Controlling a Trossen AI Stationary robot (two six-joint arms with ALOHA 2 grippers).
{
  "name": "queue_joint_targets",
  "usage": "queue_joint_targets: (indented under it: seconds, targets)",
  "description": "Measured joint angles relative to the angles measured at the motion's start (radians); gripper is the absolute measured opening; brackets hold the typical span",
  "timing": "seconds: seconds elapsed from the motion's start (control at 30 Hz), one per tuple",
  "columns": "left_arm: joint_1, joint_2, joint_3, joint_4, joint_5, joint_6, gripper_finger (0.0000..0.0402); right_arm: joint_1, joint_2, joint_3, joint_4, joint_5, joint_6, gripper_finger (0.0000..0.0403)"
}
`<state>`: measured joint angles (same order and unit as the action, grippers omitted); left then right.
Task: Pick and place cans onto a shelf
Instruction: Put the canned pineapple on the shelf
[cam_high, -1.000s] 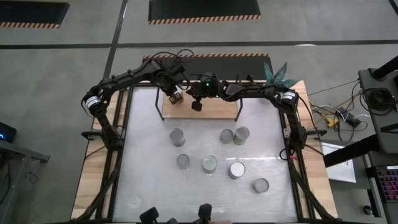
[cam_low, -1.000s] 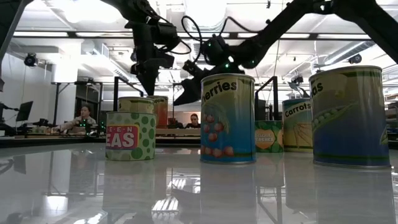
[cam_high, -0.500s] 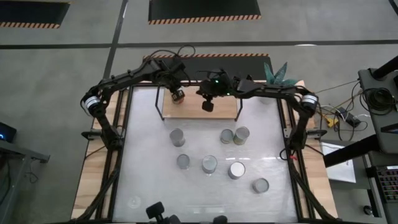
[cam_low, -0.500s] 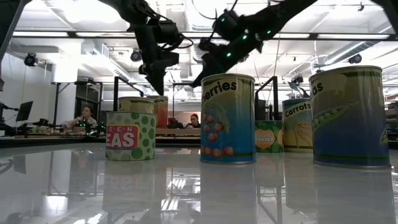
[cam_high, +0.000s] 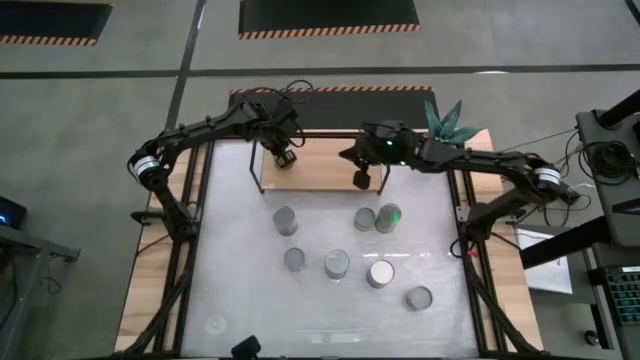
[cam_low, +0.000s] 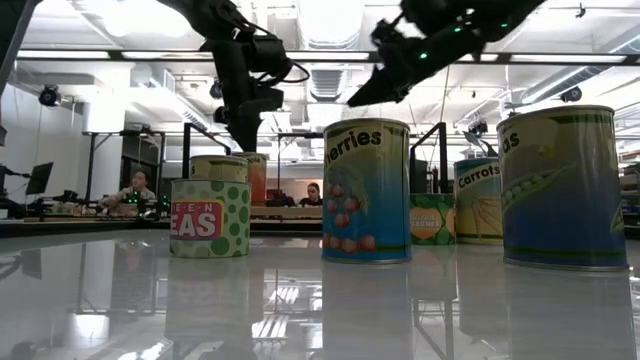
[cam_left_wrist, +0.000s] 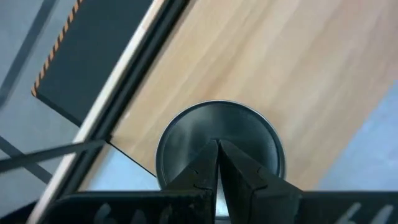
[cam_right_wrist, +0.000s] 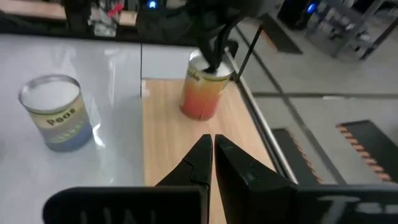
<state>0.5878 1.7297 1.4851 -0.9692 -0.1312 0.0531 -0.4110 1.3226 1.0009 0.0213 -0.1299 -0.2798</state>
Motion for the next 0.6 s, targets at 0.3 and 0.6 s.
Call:
queue_joint_targets:
  seconds: [0.3, 0.6]
  targets:
    - [-0.065, -0.007, 0.0, -0.07, 0.003, -0.1, 0.0, 0.001, -0.159, -0.108, 0.028, 0.0, 0.009, 0.0009]
    - [-0.133, -0.022, -0.002, -0.128, -0.031, -0.174, 0.0, 0.001, -0.209, -0.14, 0.028, 0.0, 0.008, 0.0009]
